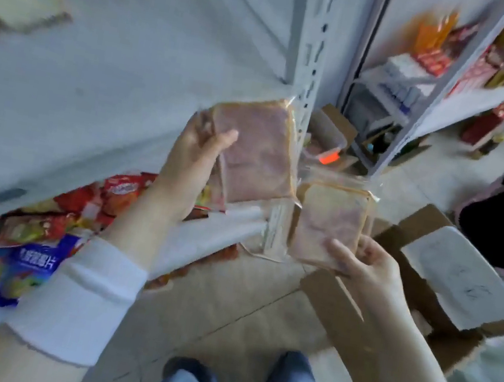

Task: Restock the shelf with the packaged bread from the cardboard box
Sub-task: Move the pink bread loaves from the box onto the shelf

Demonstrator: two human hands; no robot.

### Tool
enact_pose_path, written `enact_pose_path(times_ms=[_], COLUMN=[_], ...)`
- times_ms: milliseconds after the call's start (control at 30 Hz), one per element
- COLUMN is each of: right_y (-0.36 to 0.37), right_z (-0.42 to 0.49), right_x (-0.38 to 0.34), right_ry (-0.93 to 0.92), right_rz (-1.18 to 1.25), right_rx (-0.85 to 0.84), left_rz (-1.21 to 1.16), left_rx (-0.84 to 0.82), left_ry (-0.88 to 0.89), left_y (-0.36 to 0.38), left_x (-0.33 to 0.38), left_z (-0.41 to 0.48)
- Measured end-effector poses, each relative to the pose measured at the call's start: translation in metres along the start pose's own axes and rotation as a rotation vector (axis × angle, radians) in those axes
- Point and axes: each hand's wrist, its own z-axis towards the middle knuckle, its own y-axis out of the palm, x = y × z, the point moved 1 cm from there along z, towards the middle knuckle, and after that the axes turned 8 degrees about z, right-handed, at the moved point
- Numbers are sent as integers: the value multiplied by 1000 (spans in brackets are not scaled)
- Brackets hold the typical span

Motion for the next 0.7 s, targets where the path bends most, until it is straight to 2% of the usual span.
enact_pose_path(times_ms=[133,200,300,367,467,700], right_y=[121,184,276,338,427,604], right_z=[-21,-31,-37,-35,-20,24], right_x=[-42,-51,-58,-59,-58,-57], right_ry=[-70,-95,-125,-145,-218,-384], right_rz=[-32,-16,-13,-58,-141,-186], right_rx=[-198,-299,-401,-461,-452,-432], left_rz=[-42,33,176,191,188,212], left_rx=[150,246,378,502,654,852], left_ry=[44,58,52,25,-25,-66], left_y=[-146,-224,-330,-387,-450,-560], left_x=[49,61,61,49,32,9], left_z=[-24,-40,-56,-58,-47,11])
